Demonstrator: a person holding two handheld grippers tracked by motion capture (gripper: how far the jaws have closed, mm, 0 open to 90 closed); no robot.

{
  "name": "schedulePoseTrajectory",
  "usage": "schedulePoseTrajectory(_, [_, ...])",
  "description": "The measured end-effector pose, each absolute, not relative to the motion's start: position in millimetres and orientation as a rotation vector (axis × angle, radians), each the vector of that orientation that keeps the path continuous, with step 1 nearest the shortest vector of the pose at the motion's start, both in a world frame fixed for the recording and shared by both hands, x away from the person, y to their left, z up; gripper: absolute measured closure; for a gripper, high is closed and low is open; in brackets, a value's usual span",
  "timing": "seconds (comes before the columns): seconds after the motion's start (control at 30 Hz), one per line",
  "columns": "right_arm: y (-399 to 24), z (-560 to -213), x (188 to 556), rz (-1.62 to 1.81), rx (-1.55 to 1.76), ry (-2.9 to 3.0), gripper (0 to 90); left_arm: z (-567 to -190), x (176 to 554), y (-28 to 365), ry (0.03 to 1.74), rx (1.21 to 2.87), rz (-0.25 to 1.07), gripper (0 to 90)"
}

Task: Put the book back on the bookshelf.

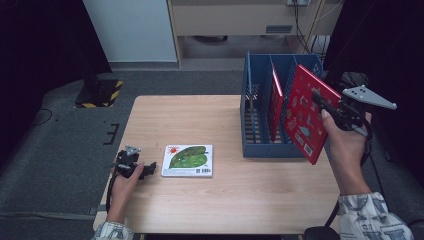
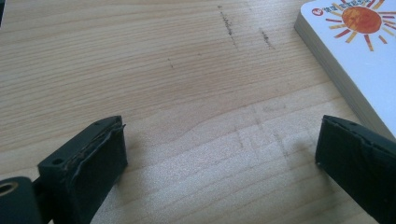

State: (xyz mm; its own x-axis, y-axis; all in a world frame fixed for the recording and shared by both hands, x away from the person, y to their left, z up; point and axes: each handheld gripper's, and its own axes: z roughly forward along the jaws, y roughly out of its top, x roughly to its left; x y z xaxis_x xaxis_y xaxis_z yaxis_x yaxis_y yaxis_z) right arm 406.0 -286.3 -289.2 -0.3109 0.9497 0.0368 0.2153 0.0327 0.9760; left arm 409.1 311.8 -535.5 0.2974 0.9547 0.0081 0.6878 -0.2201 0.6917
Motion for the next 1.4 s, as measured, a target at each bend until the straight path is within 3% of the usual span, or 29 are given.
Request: schedulePoseTrajectory(1.4, [-268, -291, 463, 1.287, 1.254, 1.573, 79.4, -537, 408, 311, 1.448, 1.985, 0.599, 0.8])
